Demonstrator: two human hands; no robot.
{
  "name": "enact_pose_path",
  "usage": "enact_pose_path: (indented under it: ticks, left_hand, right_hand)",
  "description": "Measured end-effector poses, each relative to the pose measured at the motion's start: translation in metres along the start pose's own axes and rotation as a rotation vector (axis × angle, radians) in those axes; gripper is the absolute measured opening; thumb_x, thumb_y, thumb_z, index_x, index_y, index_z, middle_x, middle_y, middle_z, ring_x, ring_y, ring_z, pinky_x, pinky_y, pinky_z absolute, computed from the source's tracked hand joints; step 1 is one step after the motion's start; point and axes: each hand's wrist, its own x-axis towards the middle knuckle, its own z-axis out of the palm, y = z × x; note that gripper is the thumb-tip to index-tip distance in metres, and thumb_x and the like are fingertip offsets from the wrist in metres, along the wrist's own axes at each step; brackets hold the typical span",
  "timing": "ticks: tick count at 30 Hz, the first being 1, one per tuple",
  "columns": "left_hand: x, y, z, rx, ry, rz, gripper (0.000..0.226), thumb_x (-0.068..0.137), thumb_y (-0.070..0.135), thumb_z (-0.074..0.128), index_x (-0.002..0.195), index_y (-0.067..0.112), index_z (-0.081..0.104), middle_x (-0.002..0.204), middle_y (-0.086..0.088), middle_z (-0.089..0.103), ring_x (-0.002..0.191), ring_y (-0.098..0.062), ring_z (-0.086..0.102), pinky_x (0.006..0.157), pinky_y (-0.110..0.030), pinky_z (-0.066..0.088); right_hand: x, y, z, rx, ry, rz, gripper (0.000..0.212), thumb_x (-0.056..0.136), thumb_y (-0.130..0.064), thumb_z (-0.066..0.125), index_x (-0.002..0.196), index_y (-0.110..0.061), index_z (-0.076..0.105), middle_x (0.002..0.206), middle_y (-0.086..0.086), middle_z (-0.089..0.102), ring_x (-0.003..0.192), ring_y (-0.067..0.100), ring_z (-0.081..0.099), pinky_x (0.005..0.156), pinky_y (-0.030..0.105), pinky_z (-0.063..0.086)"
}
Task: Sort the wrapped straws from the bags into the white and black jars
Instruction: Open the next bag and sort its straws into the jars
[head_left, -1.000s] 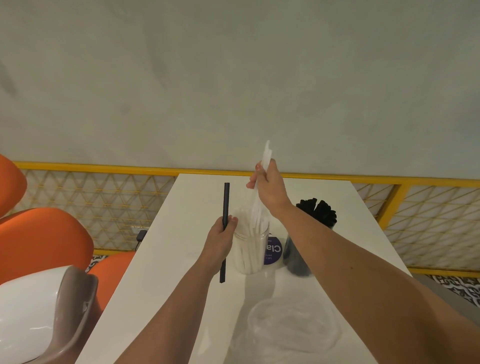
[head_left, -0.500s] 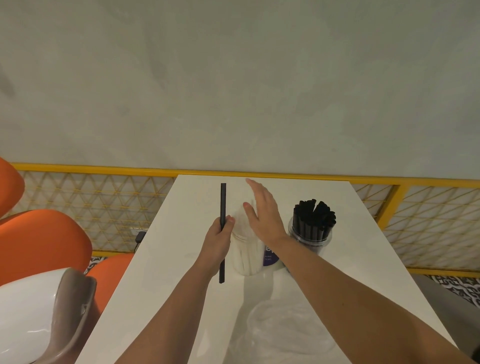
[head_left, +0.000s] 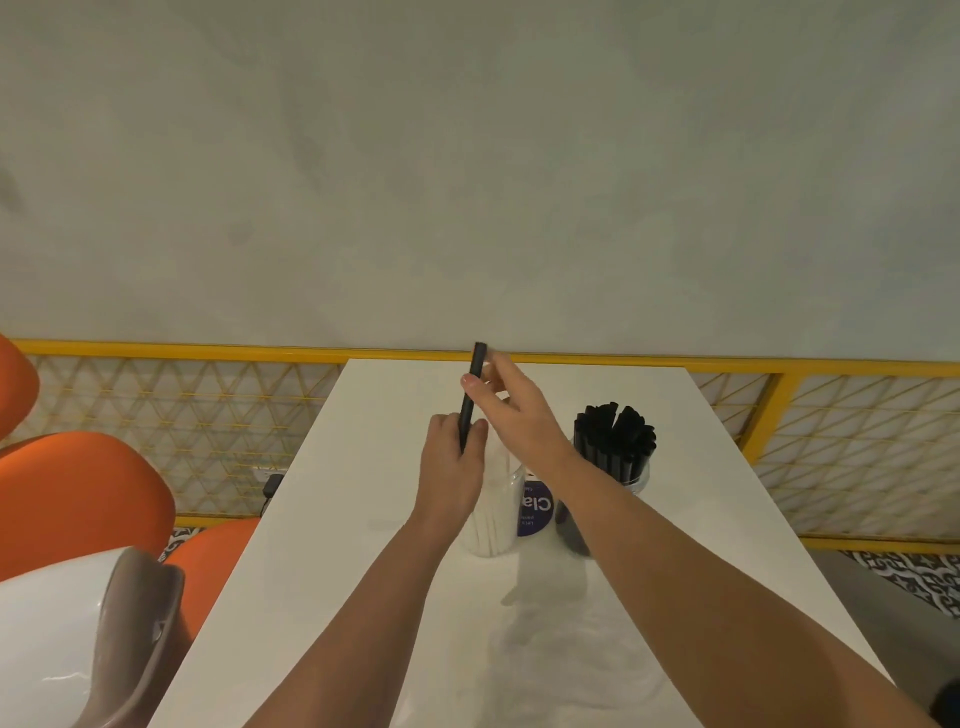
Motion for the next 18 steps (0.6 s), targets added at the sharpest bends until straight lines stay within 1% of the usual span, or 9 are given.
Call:
enact_pose_path:
  ticks: [3, 4, 6, 7, 9, 11, 12, 14, 18]
  left_hand:
    - [-0.007, 0.014, 0.014, -0.022, -0.112, 0.038, 0.022, 0.1, 0.023, 0.037, 0.094, 0.01, 0.053, 0.098, -0.013, 0.056, 0.082, -0.022, 0.057, 0.072, -0.035, 0.05]
    - [-0.009, 0.018, 0.02, -0.03, -0.153, 0.039, 0.023, 0.1, 0.023, 0.037, 0.097, 0.008, 0.054, 0.1, -0.015, 0.058, 0.083, -0.024, 0.059, 0.075, -0.038, 0.052]
    - [-0.013, 0.023, 0.032, -0.035, -0.233, 0.033, 0.021, 0.099, 0.024, 0.04, 0.101, 0.008, 0.053, 0.102, -0.018, 0.061, 0.085, -0.026, 0.061, 0.078, -0.039, 0.054]
    - [-0.014, 0.024, 0.037, -0.03, -0.264, 0.027, 0.018, 0.098, 0.024, 0.043, 0.101, 0.009, 0.052, 0.103, -0.017, 0.061, 0.088, -0.027, 0.061, 0.08, -0.04, 0.054]
    - [-0.016, 0.025, 0.045, -0.017, -0.312, 0.002, 0.017, 0.094, 0.022, 0.051, 0.107, 0.011, 0.05, 0.109, -0.01, 0.059, 0.094, -0.022, 0.059, 0.079, -0.033, 0.052]
    - [-0.017, 0.022, 0.052, 0.015, -0.343, -0.01, 0.027, 0.092, 0.019, 0.055, 0.118, 0.013, 0.048, 0.121, -0.002, 0.053, 0.104, -0.016, 0.056, 0.084, -0.027, 0.049]
    - [-0.017, 0.021, 0.055, 0.044, -0.354, -0.014, 0.033, 0.091, 0.018, 0.056, 0.122, 0.013, 0.046, 0.126, -0.001, 0.051, 0.11, -0.016, 0.054, 0.089, -0.028, 0.048]
    - [-0.017, 0.019, 0.06, 0.083, -0.37, -0.022, 0.039, 0.091, 0.019, 0.057, 0.127, 0.013, 0.044, 0.132, 0.0, 0.047, 0.115, -0.016, 0.051, 0.092, -0.026, 0.045]
    - [-0.016, 0.015, 0.071, 0.097, -0.402, -0.048, 0.047, 0.091, 0.022, 0.059, 0.133, 0.012, 0.04, 0.138, -0.003, 0.042, 0.121, -0.019, 0.047, 0.093, -0.027, 0.042]
  right_hand:
    - [-0.003, -0.01, -0.016, -0.018, 0.031, -0.019, 0.035, 0.093, -0.02, 0.053, 0.127, -0.018, 0.046, 0.087, 0.008, 0.059, 0.082, 0.013, 0.056, 0.078, 0.02, 0.045]
    - [-0.004, -0.01, -0.022, -0.025, 0.041, -0.009, 0.038, 0.094, -0.017, 0.052, 0.13, -0.017, 0.042, 0.084, 0.007, 0.061, 0.081, 0.013, 0.059, 0.077, 0.02, 0.046]
    - [-0.008, -0.011, -0.037, -0.08, 0.087, 0.001, 0.045, 0.094, -0.013, 0.051, 0.136, -0.019, 0.034, 0.082, 0.009, 0.063, 0.08, 0.017, 0.062, 0.075, 0.02, 0.047]
    - [-0.009, -0.01, -0.046, -0.122, 0.126, -0.004, 0.049, 0.094, -0.013, 0.05, 0.137, -0.021, 0.03, 0.085, 0.014, 0.065, 0.081, 0.023, 0.063, 0.073, 0.023, 0.048]
    - [-0.014, -0.009, -0.066, -0.203, 0.224, -0.041, 0.051, 0.094, -0.012, 0.049, 0.139, -0.023, 0.026, 0.089, 0.023, 0.063, 0.081, 0.034, 0.062, 0.07, 0.033, 0.051]
    - [-0.018, -0.008, -0.086, -0.265, 0.319, -0.09, 0.049, 0.095, -0.013, 0.048, 0.139, -0.02, 0.026, 0.084, 0.021, 0.061, 0.073, 0.037, 0.06, 0.07, 0.043, 0.052]
    - [-0.019, -0.006, -0.095, -0.284, 0.365, -0.114, 0.048, 0.095, -0.013, 0.048, 0.137, -0.018, 0.026, 0.081, 0.014, 0.06, 0.07, 0.034, 0.06, 0.068, 0.043, 0.054]
    - [-0.021, -0.003, -0.11, -0.322, 0.44, -0.164, 0.044, 0.095, -0.013, 0.048, 0.135, -0.016, 0.029, 0.079, 0.007, 0.056, 0.068, 0.03, 0.06, 0.065, 0.035, 0.053]
    - [-0.025, 0.007, -0.125, -0.38, 0.476, -0.198, 0.041, 0.096, -0.014, 0.048, 0.134, -0.015, 0.032, 0.084, 0.014, 0.058, 0.07, 0.025, 0.058, 0.06, 0.021, 0.047]
